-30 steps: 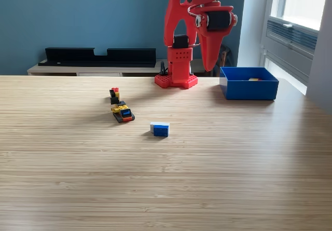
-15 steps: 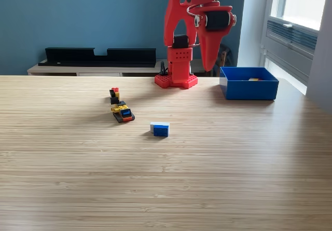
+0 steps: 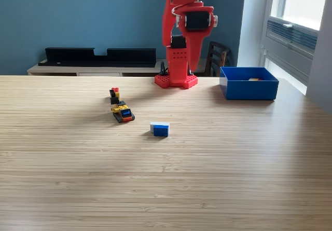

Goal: Grasp a lego block and put it in the bin.

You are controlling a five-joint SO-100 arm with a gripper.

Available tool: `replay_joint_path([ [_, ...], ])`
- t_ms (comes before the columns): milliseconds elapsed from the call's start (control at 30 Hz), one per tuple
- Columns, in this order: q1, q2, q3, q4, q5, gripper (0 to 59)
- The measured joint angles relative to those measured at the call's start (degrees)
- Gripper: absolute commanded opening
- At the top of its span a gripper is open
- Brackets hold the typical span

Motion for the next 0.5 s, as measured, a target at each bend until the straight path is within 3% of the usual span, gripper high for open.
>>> replay_joint_path([
  [500,24.6,0.0,6.8,-0.4,-6.2,0.1],
])
